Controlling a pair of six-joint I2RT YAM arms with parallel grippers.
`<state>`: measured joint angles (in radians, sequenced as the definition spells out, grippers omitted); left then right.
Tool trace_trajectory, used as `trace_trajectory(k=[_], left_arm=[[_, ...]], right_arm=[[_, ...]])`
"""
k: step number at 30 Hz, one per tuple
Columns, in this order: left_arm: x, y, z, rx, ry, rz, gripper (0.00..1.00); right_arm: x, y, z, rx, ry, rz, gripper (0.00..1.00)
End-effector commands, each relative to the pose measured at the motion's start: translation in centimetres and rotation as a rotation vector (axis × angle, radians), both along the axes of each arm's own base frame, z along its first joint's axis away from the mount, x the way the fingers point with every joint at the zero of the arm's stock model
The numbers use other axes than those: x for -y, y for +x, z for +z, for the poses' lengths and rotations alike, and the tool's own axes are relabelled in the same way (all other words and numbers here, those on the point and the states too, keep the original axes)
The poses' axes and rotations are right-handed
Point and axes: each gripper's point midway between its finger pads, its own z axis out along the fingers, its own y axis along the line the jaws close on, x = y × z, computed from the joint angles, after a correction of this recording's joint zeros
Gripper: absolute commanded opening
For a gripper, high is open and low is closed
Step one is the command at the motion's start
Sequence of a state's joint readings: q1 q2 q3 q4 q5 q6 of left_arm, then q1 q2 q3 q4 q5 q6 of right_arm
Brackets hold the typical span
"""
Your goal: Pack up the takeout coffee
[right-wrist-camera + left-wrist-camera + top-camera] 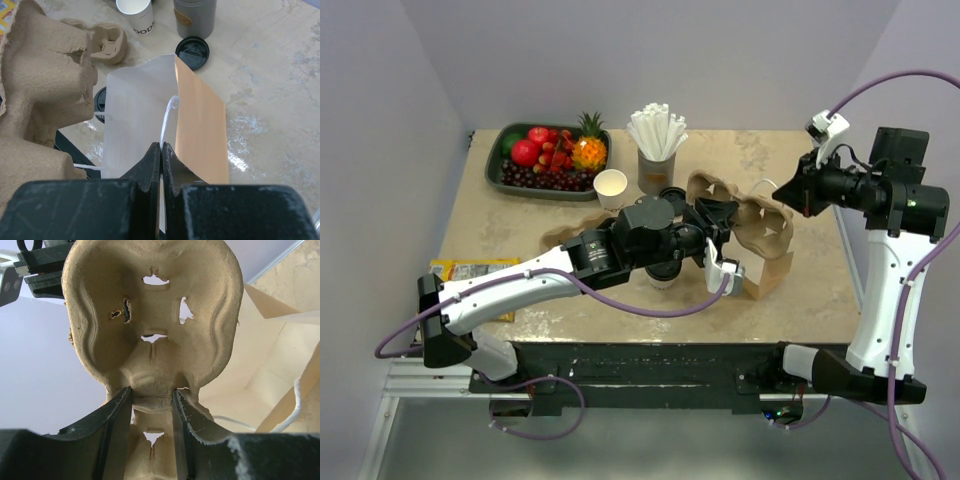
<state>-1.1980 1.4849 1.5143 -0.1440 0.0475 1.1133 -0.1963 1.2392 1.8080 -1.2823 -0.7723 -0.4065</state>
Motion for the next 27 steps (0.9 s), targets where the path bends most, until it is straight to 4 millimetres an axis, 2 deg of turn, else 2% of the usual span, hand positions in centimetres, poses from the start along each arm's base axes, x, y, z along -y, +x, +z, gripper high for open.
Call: trace_trajectory(k=[1,3,4,6,9,11,13,18,27], left_arm=[[-0.6,0.5,5.2,0.11,-0.139,-0.013,0.0],[-1.0,1.6,7.1,0.118,-0.176,-0.004,0.0],[-1.2,1.9,9.1,0.14,-0.238,0.001,0.0],[-1.6,2.5,10.8,0.151,-0.281,-0.002,0.0],[-1.9,2.6,12.1,0.176,-0.314,-0.016,0.0],[-1.7,2.7,11.3,0.164,-0.281,-0.036,0.0],[-1.4,3.0,9.6,0.136,-0.237,-0.047,0.0],[-0.9,2.3,6.7,0.125,-0.215,-0.093,0.0],[0.2,2.3,3.9,0.147,-0.164,-0.132,0.0]], right_arm=[[-0.9,-1.0,1.2,0.031,0.018,0.044,0.0],[-0.9,-1.1,1.2,0.032,0.015,0.047,0.0],[-0.8,-1.0,1.1,0.029,0.014,0.046,0.0],[-0.8,-1.1,1.1,0.029,0.014,0.045,0.0],[-0.8,-1.0,1.0,0.026,0.014,0.042,0.0],[-0.9,-1.1,1.0,0.026,0.019,0.041,0.0],[-0.8,-0.9,1.0,0.027,0.022,0.036,0.0],[-0.9,-0.7,1.3,0.024,0.038,0.033,0.0],[-1.0,0.0,1.7,0.016,0.054,0.038,0.0]])
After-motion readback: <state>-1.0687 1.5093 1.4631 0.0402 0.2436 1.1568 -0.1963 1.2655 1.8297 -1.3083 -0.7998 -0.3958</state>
